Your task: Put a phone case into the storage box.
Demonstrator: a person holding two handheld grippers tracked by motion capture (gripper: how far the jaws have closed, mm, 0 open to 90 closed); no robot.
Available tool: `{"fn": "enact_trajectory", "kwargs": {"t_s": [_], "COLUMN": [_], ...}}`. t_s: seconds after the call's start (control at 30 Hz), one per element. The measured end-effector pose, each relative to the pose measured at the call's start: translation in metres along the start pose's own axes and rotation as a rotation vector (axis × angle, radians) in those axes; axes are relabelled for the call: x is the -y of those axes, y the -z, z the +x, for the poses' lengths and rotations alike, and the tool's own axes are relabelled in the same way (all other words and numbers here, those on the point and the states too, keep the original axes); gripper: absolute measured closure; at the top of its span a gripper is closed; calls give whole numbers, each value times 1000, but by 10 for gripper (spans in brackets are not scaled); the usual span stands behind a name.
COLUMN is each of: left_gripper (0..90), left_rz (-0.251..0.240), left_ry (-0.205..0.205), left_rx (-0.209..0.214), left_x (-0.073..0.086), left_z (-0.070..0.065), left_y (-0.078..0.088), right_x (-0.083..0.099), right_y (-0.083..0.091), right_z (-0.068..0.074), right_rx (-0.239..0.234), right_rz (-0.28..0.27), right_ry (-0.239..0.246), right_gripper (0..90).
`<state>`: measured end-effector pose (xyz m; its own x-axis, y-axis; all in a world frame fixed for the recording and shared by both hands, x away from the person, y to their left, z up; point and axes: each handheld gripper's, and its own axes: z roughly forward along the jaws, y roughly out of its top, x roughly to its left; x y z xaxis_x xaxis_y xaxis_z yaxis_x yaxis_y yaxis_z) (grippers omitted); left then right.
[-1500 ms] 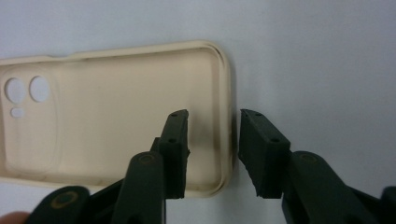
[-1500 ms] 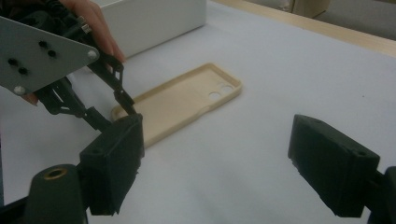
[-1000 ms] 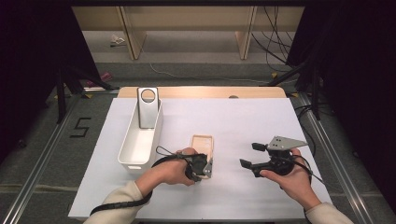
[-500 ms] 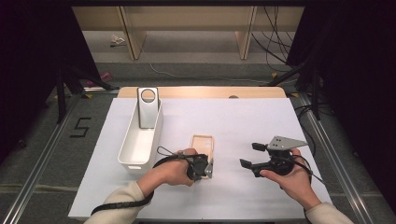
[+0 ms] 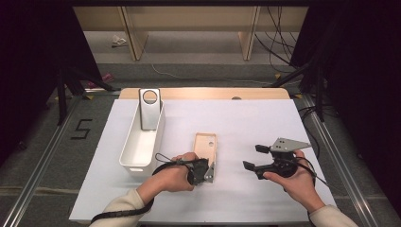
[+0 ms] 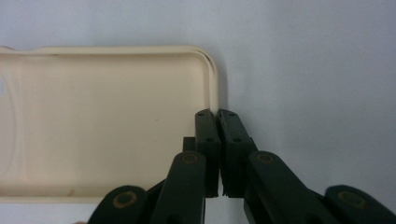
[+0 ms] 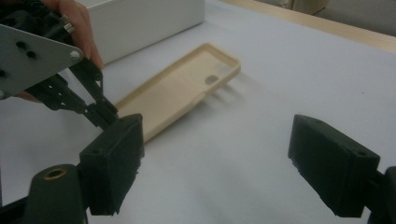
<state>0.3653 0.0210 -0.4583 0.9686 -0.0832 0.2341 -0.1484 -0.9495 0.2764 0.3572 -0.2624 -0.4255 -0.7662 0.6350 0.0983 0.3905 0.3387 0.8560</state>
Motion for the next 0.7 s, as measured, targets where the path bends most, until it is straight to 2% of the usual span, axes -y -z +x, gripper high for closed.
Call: {"fn": "enact_trajectory", "kwargs": {"t_s": [0.2,0.33,0.43,0.7], "left_gripper": [870,871,871,872], "left_rz": [-20,-42,-47,-48], "left_ry": [6,31,25,4], "left_rx": [-16,-26,-35,-38], "left_x": [3,4,3,-2], "left_z": [-1,-3,-3,-4], "left_y": [9,13,17,20], "right_x": [0,-2,-4,-11], "right_y": [-2,-4,-9,-28], "right_z": [0,1,0,-5], "right_rx": [2,4,7,2], "right_rz": [6,9,11,28], "right_ry": [0,-13,-18,-68], "right_gripper": [197,204,213,234]}}
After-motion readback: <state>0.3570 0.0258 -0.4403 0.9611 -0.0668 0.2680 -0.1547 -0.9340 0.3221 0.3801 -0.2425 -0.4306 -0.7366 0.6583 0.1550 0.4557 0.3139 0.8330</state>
